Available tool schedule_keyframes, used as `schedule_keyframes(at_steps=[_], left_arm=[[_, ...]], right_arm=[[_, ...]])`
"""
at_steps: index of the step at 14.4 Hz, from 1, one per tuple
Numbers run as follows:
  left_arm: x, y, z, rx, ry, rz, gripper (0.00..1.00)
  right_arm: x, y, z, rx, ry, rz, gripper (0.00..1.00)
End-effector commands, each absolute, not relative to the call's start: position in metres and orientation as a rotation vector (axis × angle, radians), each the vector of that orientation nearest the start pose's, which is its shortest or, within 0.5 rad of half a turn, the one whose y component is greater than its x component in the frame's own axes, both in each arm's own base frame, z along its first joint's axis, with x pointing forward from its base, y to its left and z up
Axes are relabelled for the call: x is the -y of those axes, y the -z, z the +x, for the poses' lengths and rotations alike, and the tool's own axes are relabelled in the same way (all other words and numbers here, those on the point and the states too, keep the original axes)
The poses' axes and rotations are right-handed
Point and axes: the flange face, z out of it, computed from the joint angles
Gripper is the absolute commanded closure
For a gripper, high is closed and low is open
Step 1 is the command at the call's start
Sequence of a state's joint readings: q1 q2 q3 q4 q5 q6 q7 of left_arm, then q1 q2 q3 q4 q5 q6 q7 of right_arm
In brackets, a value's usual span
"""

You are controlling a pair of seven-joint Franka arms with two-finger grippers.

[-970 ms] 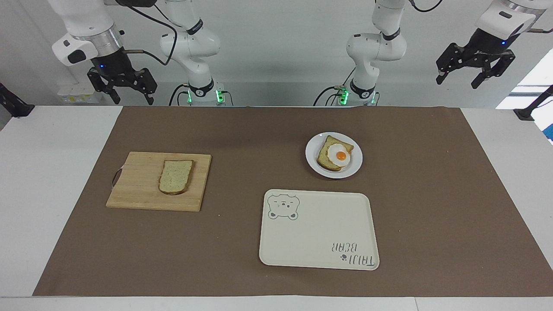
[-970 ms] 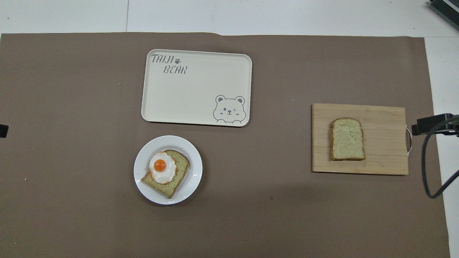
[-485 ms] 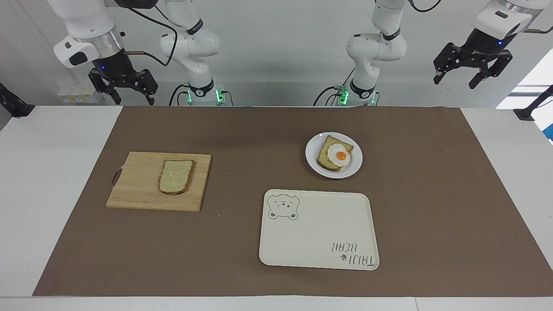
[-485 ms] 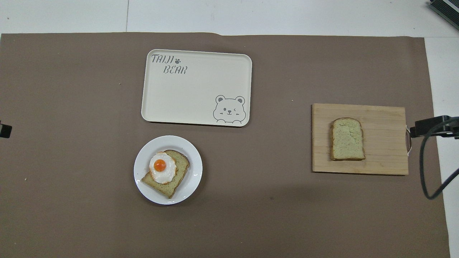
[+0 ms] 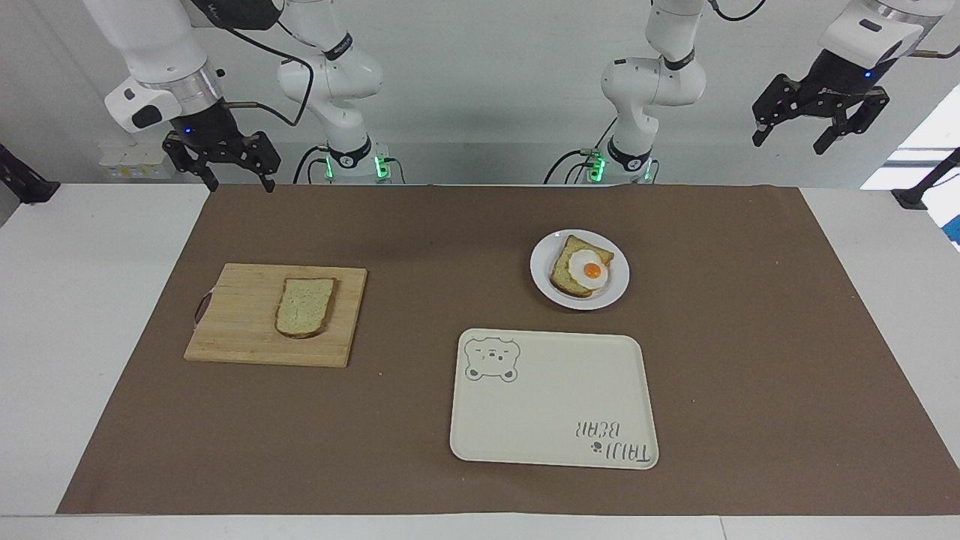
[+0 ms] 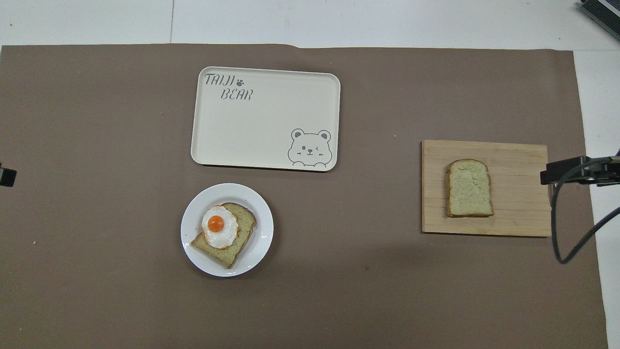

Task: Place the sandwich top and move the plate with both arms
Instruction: 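Move the right gripper over the bread slice on the cutting board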

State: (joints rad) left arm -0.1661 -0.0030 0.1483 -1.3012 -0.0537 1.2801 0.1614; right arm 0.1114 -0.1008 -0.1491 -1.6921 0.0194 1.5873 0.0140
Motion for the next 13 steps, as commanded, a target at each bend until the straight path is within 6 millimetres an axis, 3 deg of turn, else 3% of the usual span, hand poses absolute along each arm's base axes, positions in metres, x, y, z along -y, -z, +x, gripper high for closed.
schedule_keyframes(at_steps=[1, 13], left_arm=[[0.016, -0.724, 0.507, -0.317, -0.031, -3.186, 0.0], [0.014, -0.723, 0.506, -0.305, -0.039, -3.175, 0.0]], right_arm=[[0.022, -0.61, 0.521, -0.068, 0.024, -3.073, 0.0], [0.021, -0.543, 0.543, -0.094, 0.044, -3.06, 0.0]])
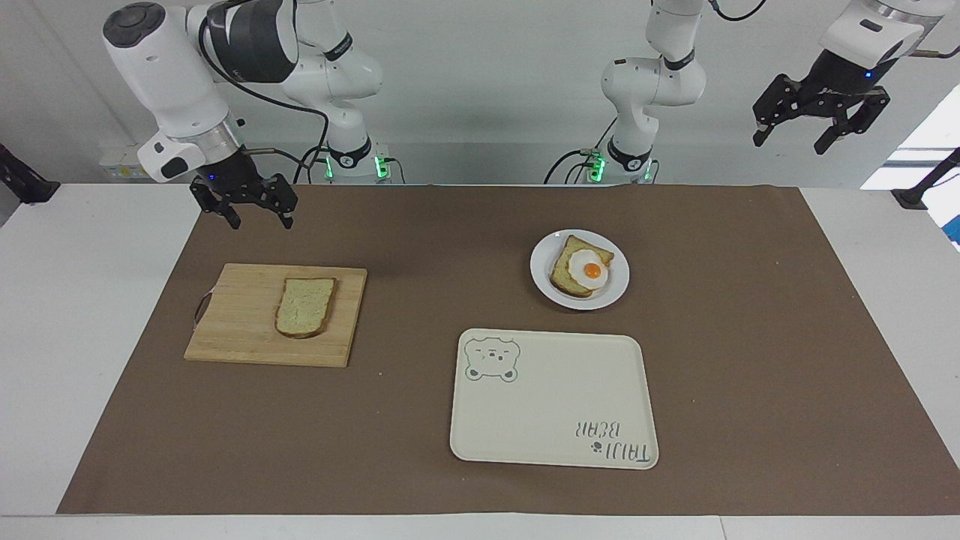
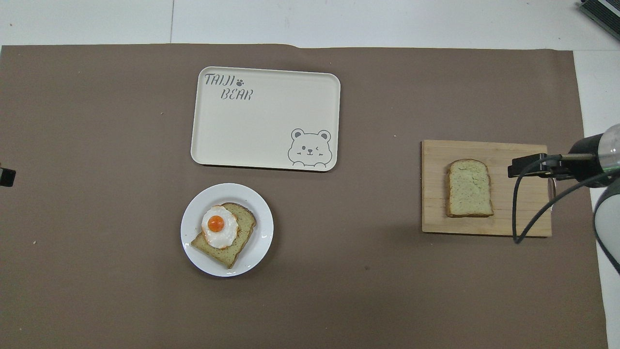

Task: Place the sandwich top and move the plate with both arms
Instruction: 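Move the right gripper over the bread slice on the cutting board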

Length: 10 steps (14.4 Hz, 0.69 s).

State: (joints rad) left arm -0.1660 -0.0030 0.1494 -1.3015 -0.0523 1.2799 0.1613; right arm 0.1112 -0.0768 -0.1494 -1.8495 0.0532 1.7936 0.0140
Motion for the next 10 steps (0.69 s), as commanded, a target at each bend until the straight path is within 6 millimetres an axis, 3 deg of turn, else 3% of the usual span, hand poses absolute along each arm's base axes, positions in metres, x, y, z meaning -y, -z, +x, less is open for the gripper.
schedule_keyframes(at_steps=[1, 10], left_arm=[[0.014, -0.723, 0.506, -0.305, -0.039, -3.175, 0.0], [0.014, -0.723, 0.505, -0.306, -0.042, -3.176, 0.0]], right_arm=[[0.022, -0.537, 0.544, -0.096, 0.037, -3.061, 0.0], [0.032, -0.498, 0.557, -0.101, 0.048, -3.032, 0.0]])
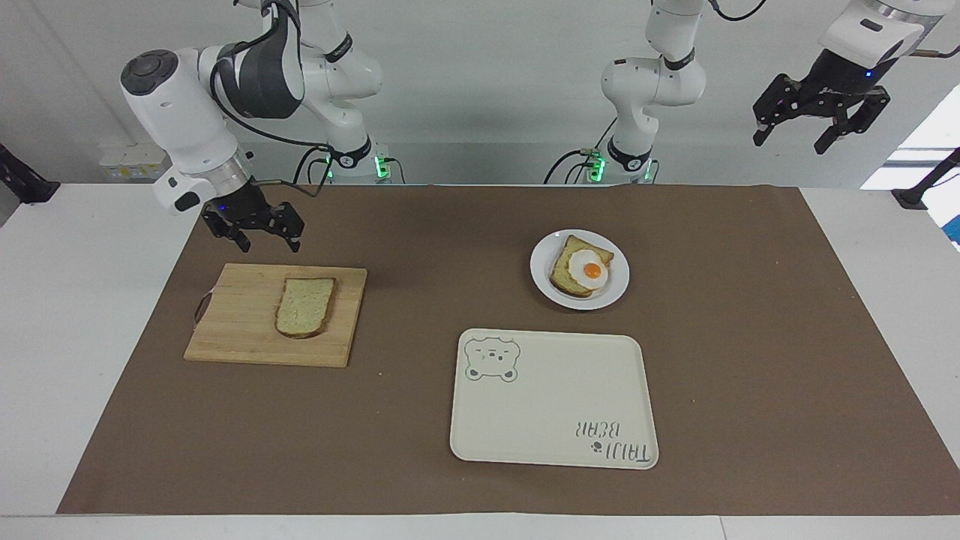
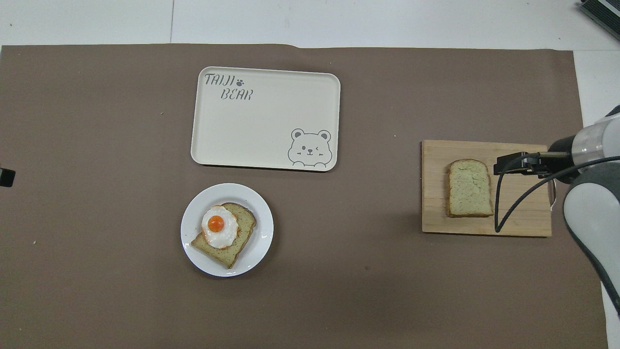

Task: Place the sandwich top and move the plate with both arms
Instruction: 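Move the right gripper over the bread slice on the cutting board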

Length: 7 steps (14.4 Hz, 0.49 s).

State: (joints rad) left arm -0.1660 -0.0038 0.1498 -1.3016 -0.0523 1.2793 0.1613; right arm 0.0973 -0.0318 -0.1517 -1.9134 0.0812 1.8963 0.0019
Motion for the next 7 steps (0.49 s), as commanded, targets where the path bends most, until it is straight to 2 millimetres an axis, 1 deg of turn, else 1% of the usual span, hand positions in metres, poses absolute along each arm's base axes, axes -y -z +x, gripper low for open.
schedule_keyframes(at_steps=[1, 2, 4, 7], left_arm=[[0.014, -0.725, 0.504, -0.304, -0.037, -3.177, 0.0], [0.013, -0.722, 0.504, -0.301, -0.047, -3.178, 0.0], [0.013, -0.724, 0.502, -0.301, -0.042, -3.179, 0.0], [0.014, -0.723, 0.502, -0.304, -0.044, -3.18, 0.0]], right_arm=[[0.031, -0.493, 0.559, -0.102, 0.043, -3.025, 0.0], [0.032, -0.49, 0.56, -0.108, 0.037, -3.015, 0.0], [0.037, -0.48, 0.561, -0.123, 0.033, -3.014, 0.0], [0.041, -0.454, 0.562, -0.108, 0.064, -3.009, 0.0]])
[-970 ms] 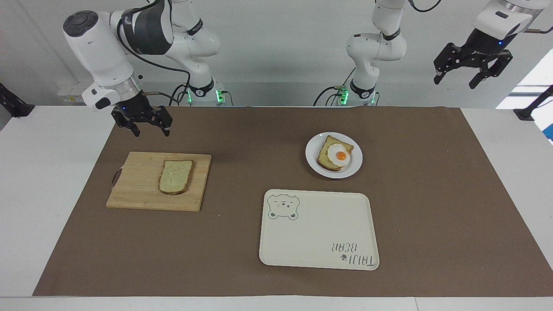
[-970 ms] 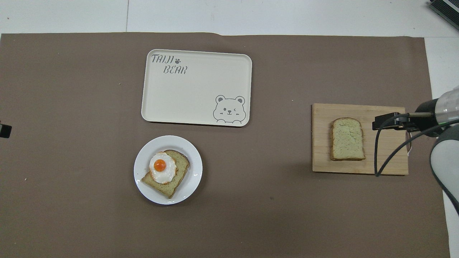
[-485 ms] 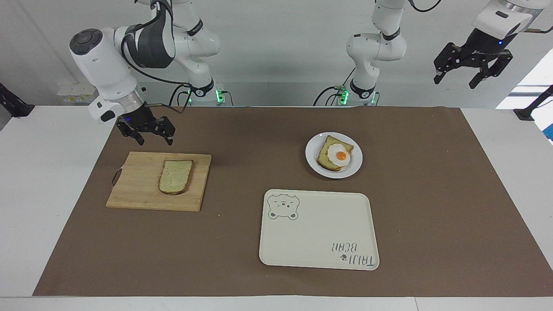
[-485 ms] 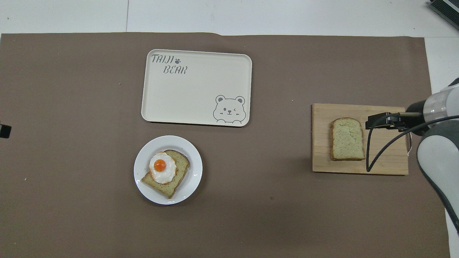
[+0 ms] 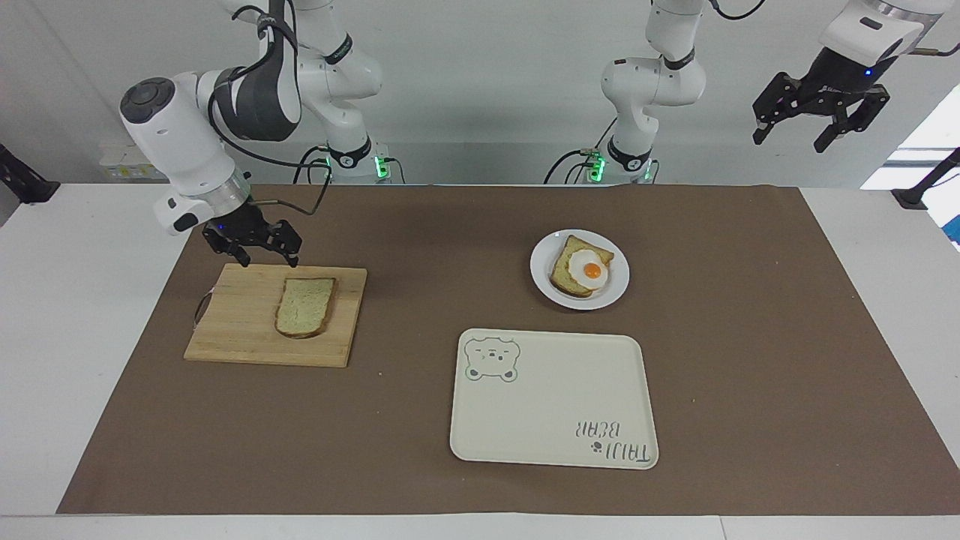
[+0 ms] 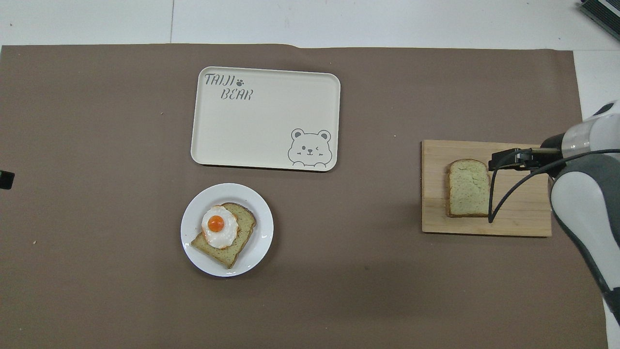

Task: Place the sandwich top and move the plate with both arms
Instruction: 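Move the right gripper over the bread slice on the cutting board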

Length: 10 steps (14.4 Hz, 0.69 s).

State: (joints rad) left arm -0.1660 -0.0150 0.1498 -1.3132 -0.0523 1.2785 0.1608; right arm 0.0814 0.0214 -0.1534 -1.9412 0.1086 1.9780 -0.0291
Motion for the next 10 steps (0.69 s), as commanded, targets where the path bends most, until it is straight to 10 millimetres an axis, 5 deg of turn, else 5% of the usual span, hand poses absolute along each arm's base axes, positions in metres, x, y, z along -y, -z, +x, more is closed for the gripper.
schedule_keyframes(at_steps=[1, 5, 10], left_arm=[[0.016, -0.723, 0.502, -0.309, -0.044, -3.179, 0.0], [0.016, -0.722, 0.502, -0.312, -0.047, -3.179, 0.0], [0.016, -0.722, 0.502, -0.309, -0.047, -3.179, 0.0]], right_arm=[[0.042, -0.447, 0.563, -0.113, 0.068, -3.01, 0.0], [0.044, -0.432, 0.567, -0.118, 0.053, -3.015, 0.0], [0.067, -0.387, 0.571, -0.043, 0.06, -3.024, 0.0]])
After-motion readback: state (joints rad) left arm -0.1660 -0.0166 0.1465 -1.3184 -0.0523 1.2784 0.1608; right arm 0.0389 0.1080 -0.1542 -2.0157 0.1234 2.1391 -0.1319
